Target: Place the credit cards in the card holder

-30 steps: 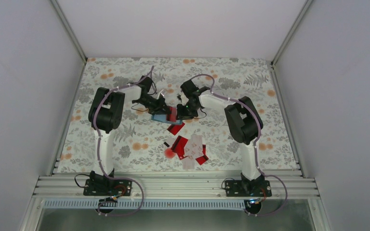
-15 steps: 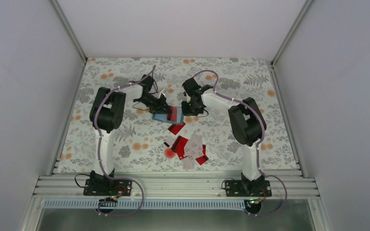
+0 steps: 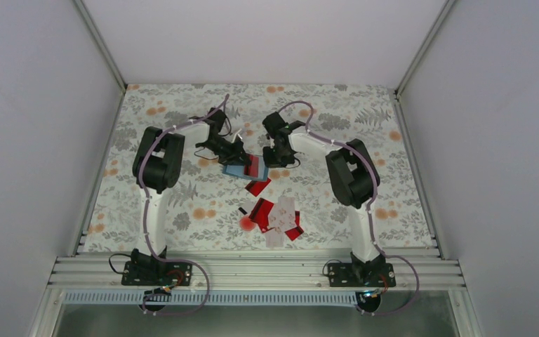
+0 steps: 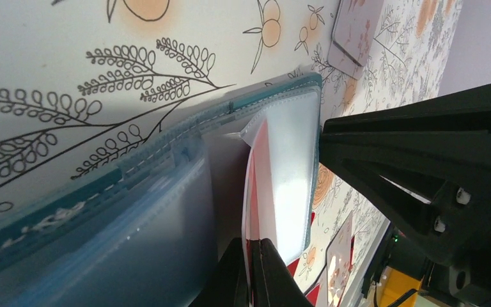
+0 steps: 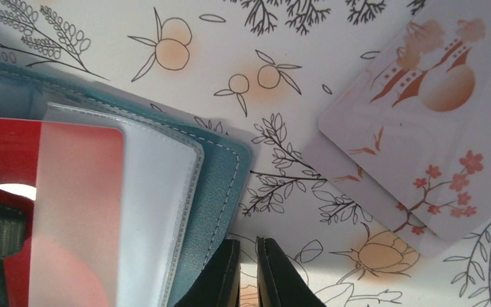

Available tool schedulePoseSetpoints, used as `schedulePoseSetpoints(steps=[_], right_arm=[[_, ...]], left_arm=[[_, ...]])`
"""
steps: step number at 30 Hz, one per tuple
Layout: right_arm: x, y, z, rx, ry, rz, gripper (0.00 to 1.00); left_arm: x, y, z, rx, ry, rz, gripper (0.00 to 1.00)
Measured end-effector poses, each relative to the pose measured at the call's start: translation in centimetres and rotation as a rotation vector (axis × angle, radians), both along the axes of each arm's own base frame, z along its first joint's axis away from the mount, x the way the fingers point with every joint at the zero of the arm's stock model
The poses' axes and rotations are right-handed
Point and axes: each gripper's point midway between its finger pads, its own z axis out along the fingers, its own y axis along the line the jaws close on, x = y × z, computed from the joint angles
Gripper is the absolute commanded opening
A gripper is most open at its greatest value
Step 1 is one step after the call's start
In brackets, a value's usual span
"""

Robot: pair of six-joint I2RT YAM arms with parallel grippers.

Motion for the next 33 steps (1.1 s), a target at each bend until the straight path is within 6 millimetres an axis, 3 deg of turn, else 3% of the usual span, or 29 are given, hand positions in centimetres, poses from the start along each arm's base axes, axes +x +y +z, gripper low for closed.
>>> schedulePoseSetpoints(steps=[17, 19, 26, 33], right_arm=[[0.2, 0.3, 0.0, -0.013, 0.018, 0.010, 0.07], [0.2, 0.3, 0.0, -0.013, 0.018, 0.010, 0.07], [0.2, 0.3, 0.0, -0.013, 0.020, 0.012, 0.07], [0.3, 0.6, 0.0, -0.002, 0.015, 0.019, 0.07]], left_arm=[[0.6, -0.4, 0.0, 0.016, 0.023, -0.031, 0.05], [0.7, -0.5, -0.1, 0.014, 0.026, -0.033, 0.10], [0.7, -1.6, 0.1, 0.005, 0.021, -0.054, 0.44], [0.8, -1.7, 0.6, 0.081, -0.015, -0.047, 0.50]])
